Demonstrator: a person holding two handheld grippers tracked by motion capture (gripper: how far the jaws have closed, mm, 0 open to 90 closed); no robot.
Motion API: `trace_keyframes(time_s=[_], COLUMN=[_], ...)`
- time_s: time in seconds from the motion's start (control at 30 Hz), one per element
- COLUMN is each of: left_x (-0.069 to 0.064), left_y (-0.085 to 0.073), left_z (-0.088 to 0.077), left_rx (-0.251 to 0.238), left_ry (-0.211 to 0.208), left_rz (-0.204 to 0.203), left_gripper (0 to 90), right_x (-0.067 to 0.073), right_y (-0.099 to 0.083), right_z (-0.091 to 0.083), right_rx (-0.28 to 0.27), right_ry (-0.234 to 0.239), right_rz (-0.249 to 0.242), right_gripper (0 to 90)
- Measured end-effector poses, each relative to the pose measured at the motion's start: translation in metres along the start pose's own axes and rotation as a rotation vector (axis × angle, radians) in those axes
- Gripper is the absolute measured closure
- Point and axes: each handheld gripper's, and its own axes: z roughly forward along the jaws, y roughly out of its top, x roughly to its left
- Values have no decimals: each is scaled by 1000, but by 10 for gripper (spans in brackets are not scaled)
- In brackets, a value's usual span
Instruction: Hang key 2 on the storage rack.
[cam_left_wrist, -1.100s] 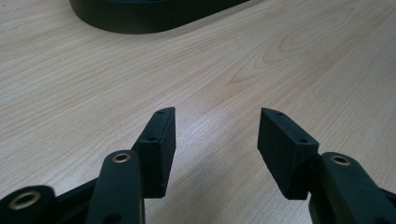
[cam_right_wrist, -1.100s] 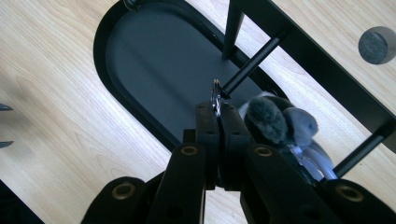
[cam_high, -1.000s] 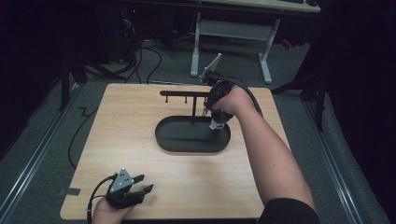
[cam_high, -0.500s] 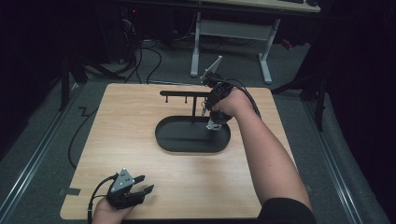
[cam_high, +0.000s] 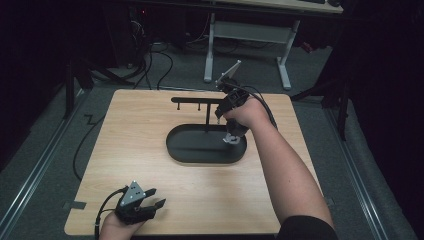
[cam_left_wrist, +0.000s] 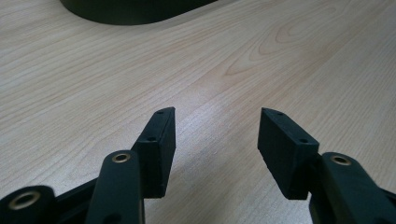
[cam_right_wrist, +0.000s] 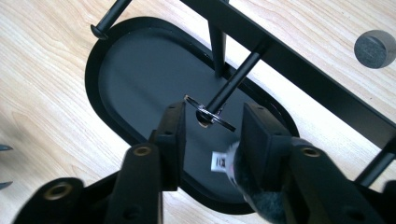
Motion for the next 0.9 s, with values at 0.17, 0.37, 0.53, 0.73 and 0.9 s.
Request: trace_keyframes(time_s=[0.17, 0.37, 0.53, 0.73, 0.9], left_x=[0, 1, 1, 0, -2], left_y=[0, 0, 0, 0, 1], left_z=[0, 0, 0, 3, 4], left_rx=[1, 0, 2, 16, 21], left_ry=[-2, 0, -2, -11, -15], left_rz=[-1, -3, -2, 7, 12], left_gripper=[473, 473, 473, 472, 471], right_x=[0, 1, 2, 7, 11], right_y=[2, 4, 3, -8, -27], right_z=[1, 1, 0, -7, -10], right_rx=[-26, -49, -70, -82, -76], right_ry=[-29, -48, -32, -14, 12], right_rz=[24, 42, 47, 64, 70], right_gripper=[606, 610, 555, 459, 409])
